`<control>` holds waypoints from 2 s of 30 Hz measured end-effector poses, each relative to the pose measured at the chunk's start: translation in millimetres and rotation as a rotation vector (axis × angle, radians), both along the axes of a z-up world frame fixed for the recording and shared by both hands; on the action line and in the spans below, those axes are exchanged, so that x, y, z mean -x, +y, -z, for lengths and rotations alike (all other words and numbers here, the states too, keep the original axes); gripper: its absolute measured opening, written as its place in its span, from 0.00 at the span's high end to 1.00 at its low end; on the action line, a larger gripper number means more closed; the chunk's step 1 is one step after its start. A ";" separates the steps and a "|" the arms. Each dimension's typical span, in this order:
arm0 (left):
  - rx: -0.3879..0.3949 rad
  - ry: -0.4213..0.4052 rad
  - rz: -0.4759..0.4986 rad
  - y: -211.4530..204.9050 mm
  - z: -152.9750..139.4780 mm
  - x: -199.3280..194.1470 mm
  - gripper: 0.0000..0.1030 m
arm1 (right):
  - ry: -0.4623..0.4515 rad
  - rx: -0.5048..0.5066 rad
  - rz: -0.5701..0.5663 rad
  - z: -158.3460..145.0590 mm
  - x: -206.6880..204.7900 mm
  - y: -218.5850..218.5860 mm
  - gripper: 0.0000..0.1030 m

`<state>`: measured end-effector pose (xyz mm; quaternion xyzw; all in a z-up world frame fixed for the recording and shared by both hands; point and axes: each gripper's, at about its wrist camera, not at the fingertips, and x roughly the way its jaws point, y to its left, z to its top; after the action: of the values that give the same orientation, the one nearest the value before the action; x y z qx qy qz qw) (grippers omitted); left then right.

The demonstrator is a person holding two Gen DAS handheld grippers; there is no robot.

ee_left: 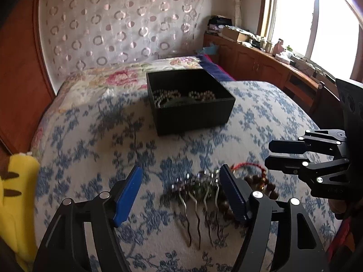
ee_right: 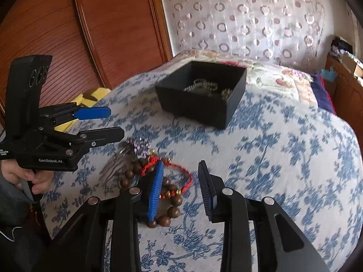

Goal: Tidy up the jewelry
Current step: 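Grasp the wooden bead bracelet by its red string with the right tool, then grasp the silver hair comb with the left tool while the right tool holds the bracelet up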

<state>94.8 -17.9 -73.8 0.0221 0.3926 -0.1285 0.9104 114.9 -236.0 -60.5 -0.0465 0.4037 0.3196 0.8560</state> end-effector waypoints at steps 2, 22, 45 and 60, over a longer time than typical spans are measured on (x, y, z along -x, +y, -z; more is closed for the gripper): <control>0.003 0.017 -0.005 1.5 6.4 2.3 0.33 | 0.025 0.003 -0.003 6.6 1.0 2.3 0.67; 0.031 0.071 0.014 -6.8 24.3 5.2 0.31 | 0.059 -0.033 0.019 14.3 -0.3 -2.0 0.92; 0.076 0.109 0.004 -21.4 31.7 -20.7 0.40 | -0.063 -0.061 0.101 -11.2 12.9 -41.8 0.92; 0.054 0.005 -0.050 -8.6 9.8 -2.3 0.40 | -0.071 -0.067 0.099 -12.6 10.9 -38.6 0.92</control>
<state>97.1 -26.5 -83.6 -0.0127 0.3917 -0.1163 0.9126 104.0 -274.6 -47.9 -0.0093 0.3639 0.2885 0.8856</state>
